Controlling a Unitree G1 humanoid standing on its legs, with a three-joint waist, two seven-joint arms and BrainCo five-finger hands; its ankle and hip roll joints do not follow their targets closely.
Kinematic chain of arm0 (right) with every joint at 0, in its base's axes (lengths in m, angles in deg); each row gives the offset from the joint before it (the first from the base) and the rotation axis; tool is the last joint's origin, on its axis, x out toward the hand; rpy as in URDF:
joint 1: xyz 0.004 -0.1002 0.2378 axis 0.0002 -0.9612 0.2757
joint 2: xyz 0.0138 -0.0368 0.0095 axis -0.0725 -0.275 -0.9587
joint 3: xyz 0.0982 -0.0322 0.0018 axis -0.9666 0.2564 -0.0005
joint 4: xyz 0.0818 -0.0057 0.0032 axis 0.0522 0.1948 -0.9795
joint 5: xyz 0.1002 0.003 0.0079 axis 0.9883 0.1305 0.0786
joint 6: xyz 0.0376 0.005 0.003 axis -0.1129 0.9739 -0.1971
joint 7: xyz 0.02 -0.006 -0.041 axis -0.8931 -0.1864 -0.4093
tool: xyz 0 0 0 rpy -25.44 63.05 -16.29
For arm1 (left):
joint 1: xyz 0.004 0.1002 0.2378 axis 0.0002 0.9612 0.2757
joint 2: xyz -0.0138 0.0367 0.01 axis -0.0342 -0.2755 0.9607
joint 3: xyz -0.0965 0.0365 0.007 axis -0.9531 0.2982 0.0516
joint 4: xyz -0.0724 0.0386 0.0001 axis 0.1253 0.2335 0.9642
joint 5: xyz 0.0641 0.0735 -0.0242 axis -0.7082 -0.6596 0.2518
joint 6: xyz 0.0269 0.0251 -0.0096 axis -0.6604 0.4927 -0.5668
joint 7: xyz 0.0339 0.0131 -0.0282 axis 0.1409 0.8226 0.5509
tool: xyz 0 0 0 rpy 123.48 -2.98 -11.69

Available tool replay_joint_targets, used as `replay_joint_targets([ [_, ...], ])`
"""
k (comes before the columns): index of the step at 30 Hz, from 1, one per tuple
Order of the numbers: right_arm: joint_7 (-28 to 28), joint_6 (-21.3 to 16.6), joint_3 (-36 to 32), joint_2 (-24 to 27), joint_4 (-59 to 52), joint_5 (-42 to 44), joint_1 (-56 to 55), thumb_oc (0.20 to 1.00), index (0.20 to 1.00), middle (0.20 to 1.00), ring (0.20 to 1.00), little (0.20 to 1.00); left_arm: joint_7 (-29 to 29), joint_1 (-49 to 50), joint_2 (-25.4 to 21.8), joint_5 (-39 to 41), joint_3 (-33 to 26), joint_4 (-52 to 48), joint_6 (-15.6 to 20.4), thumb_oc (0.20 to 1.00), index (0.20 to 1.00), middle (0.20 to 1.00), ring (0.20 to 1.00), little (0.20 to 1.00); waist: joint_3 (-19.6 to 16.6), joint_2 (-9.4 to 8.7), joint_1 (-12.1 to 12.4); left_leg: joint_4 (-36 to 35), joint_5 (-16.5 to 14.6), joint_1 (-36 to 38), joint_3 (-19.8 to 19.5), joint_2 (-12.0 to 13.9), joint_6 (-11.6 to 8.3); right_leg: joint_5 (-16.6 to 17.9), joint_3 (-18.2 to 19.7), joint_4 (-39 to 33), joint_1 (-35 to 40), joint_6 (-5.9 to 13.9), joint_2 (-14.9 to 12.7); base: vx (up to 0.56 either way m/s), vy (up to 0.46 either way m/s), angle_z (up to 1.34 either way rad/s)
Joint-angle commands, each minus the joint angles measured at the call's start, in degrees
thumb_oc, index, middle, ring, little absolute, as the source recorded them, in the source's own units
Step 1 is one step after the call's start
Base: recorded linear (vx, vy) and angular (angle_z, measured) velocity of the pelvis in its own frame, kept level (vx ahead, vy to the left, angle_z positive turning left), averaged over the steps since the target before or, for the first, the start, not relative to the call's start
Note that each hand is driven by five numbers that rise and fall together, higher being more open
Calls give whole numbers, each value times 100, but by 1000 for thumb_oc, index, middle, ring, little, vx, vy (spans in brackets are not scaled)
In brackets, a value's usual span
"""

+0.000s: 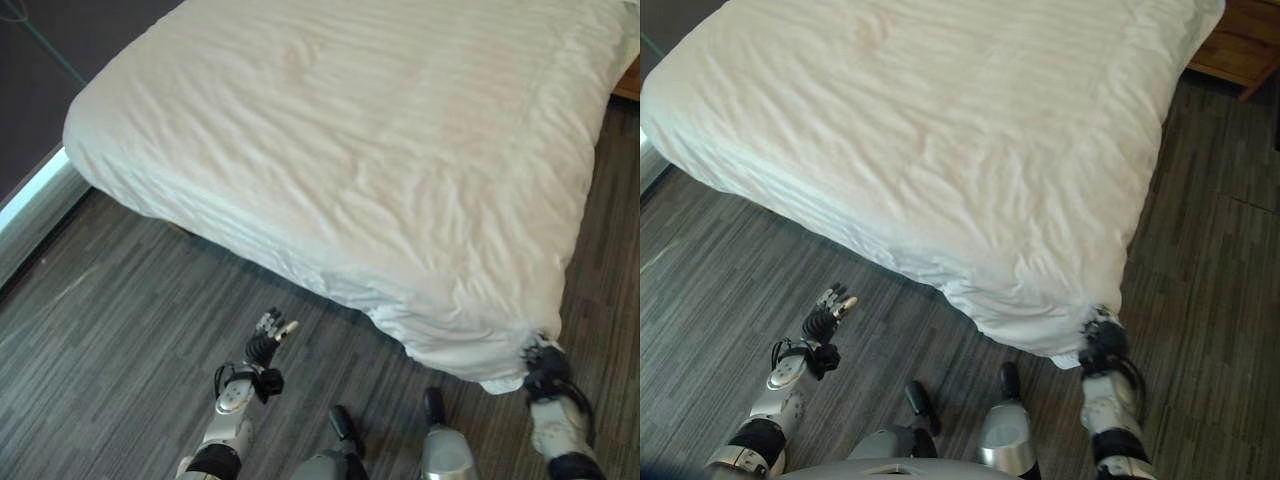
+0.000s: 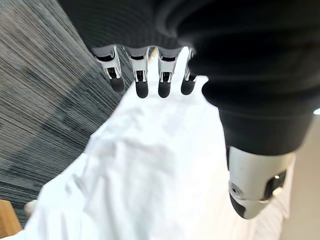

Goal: Making the bed.

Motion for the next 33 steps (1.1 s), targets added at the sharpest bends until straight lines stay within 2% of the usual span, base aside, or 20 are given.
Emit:
replay_joint_targets([
  [1, -108, -673, -157, 256, -814, 61, 69, 200, 200, 200, 200, 200, -164, -355, -133, 150, -511, -281, 350, 1000, 1000, 1000, 1000, 1000, -398, -195, -141, 39, -173, 585, 153, 742, -613, 69, 80, 71, -232, 38, -115, 47, -9, -30],
  [4, -261, -896, -234, -51, -1809, 237, 104, 200, 200, 200, 200, 200, -110, -249, -119, 169, -612, -681, 362, 1000, 1000, 1000, 1000, 1000, -551, -224, -189, 39, -200, 714, 211, 767, -596, 61, 134, 71, -163, 23, -74, 64, -9, -29],
  [5, -391, -1019, -193, -254, -2173, 555, 284, 200, 200, 200, 200, 200, -65, -145, -59, 157, -566, -773, 337, 1000, 1000, 1000, 1000, 1000, -609, -215, -170, 39, -212, 756, 210, 770, -587, 55, 145, 71, -139, 12, -61, 43, -11, -18],
  [6, -392, -1020, -188, -266, -2189, 560, 268, 200, 200, 200, 200, 200, -68, -134, -65, 154, -568, -783, 332, 1000, 1000, 1000, 1000, 1000, -609, -222, -167, 39, -215, 764, 215, 771, -589, 54, 149, 71, -134, 11, -59, 76, -6, -20],
  [7, -595, -1167, -83, -606, -2509, 1207, 553, 200, 200, 200, 200, 200, -52, 13, 15, 191, -502, -784, 318, 1000, 1000, 1000, 1000, 1000, -651, -201, -118, 39, -255, 827, 204, 770, -584, 9, 153, 71, -64, 10, -56, 40, -9, -14],
  [8, -670, -1218, 36, -766, -2630, 1456, 714, 200, 200, 200, 200, 200, -43, 73, 54, 241, -478, -791, 304, 1000, 1000, 1000, 1000, 1000, -676, -198, -77, 39, -218, 823, 211, 773, -584, 35, 161, 71, -68, -13, -46, 40, -9, -10],
  [15, -713, -1443, 496, -1253, -2905, 1919, 1368, 200, 200, 200, 200, 200, 41, 344, 113, 387, -289, -869, 286, 1000, 1000, 1000, 1000, 1000, -683, -147, 120, 39, -209, 855, 167, 778, -598, 18, 119, 71, -25, -55, -26, 18, -11, 2],
  [17, -598, -1557, 750, -1430, -2716, 2070, 1843, 200, 200, 200, 200, 200, 77, 375, 101, 427, -56, -850, 280, 1000, 1000, 1000, 1000, 1000, -599, -78, 288, 39, -175, 796, 97, 766, -607, 20, 77, 71, -38, -73, -24, -21, -22, 10],
  [19, -548, -1590, 825, -1449, -2621, 2109, 2056, 200, 200, 200, 200, 200, 93, 345, 96, 465, 21, -846, 278, 1000, 1000, 1000, 1000, 1000, -542, -49, 336, 39, -153, 755, 72, 756, -608, 33, 60, 71, -69, -76, -28, -35, -21, 14],
  [21, -432, -1651, 986, -1521, -2353, 2153, 2457, 200, 200, 200, 200, 200, 121, 316, 91, 556, 151, -842, 292, 1000, 1000, 1000, 1000, 1000, -399, 38, 461, 39, -111, 654, 39, 729, -620, 64, 28, 71, -151, -78, -41, -111, -8, 24],
  [24, -423, -1571, 1199, -1495, -1880, 2322, 3237, 200, 200, 200, 200, 200, 142, 112, 40, 717, 373, -863, 377, 1000, 1000, 1000, 1000, 1000, 30, 240, 681, 39, 37, 257, -82, 677, -643, 189, 4, 97, -516, -54, -68, -167, -24, 9],
  [25, -432, -1570, 1187, -1484, -1860, 2332, 3270, 200, 200, 200, 200, 200, 146, 89, 39, 724, 372, -859, 379, 1000, 1000, 1000, 1000, 1000, 32, 244, 685, 39, 43, 234, -86, 677, -640, 195, 3, 100, -540, -55, -69, -157, -35, 19],
  [28, -416, -1662, 1257, -1428, -1513, 2446, 3850, 200, 200, 200, 200, 200, 34, -171, -57, 654, 530, -752, 479, 1000, 1000, 1000, 1000, 1000, 367, 477, 844, 39, 233, -201, -177, 633, -692, 272, -16, 160, -926, -39, -118, -203, -52, 15],
  [29, -342, -1729, 1085, -1236, -1046, 2532, 4257, 200, 200, 200, 200, 200, 32, -249, -134, 639, 515, -697, 534, 1000, 1000, 1000, 1000, 1000, 446, 654, 953, 39, 331, -422, -180, 648, -732, 274, -91, 134, -1084, -10, -144, -168, -49, 12],
  [33, -221, -1651, 1044, -1010, -240, 2532, 4543, 200, 200, 200, 200, 200, 93, -330, -225, 709, 473, -666, 529, 1000, 1000, 1000, 1000, 1000, 588, 918, 1050, 39, 406, -723, -193, 708, -775, 289, -142, 121, -1344, 10, -136, -96, -20, 12],
])
